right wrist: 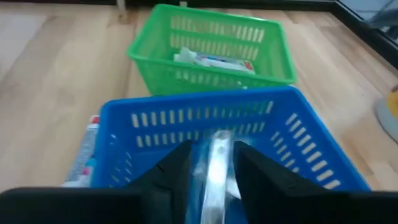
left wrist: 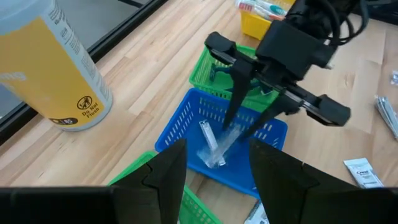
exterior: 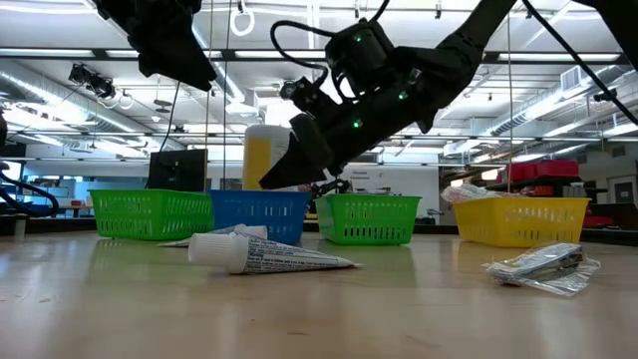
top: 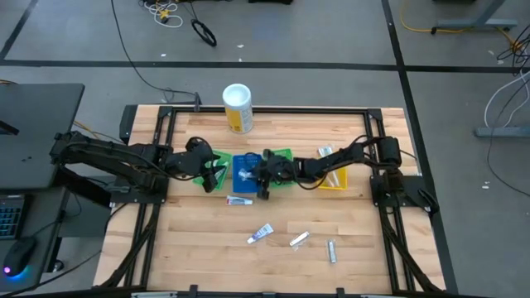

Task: Pick & Place Travel size toiletries
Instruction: Put the silver nail cutter into the blue bin, then put the purple and white toothpaste into the left green bin

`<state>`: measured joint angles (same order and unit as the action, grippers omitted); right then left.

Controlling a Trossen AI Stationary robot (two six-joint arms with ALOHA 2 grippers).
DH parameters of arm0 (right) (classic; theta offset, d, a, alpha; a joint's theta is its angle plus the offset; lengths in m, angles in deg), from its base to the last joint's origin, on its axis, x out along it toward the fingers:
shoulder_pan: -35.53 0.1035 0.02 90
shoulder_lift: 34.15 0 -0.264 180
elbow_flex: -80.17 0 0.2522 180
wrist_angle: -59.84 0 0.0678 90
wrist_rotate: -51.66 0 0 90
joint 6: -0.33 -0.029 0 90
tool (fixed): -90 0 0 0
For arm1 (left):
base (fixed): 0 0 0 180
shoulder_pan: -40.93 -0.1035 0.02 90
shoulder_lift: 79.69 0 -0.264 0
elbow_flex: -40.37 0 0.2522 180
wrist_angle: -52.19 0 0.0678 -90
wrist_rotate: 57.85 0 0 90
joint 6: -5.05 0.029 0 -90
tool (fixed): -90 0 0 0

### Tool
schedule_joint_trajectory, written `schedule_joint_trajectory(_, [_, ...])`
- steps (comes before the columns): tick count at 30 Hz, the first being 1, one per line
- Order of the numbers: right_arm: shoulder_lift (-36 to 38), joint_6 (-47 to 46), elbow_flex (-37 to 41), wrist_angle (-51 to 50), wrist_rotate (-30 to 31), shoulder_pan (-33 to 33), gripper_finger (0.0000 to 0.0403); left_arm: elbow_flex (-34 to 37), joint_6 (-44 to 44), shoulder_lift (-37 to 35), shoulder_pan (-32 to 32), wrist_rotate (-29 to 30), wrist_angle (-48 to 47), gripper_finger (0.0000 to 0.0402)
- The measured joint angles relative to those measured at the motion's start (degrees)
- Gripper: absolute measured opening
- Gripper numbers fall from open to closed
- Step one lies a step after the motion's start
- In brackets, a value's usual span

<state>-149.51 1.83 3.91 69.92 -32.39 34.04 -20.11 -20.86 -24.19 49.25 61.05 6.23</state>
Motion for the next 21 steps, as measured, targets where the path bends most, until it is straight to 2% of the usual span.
schedule_joint_trajectory(5, [0.41,0.88,0.0,0.94,-0.44,0.12,0.0155,0.0,2.62,0.0,0.0,-0.04,-0.02,0.018])
schedule_joint_trajectory(13, [5.55,0.47,0.0,-5.66,-1.68,4.54,0.0177,0.0,6.49,0.0,2.45,-4.21,-0.03,0.018])
schedule_joint_trajectory(17, [7.97,0.83,0.0,-10.23,1.33,7.46,0.0179,0.12,5.47,1.0,6.83,-0.53,0.04,0.018])
schedule_joint_trajectory(21, [10.41,-1.33,0.0,-14.23,1.37,10.78,0.0179,0.05,2.35,4.02,11.84,3.27,1.07,0.018])
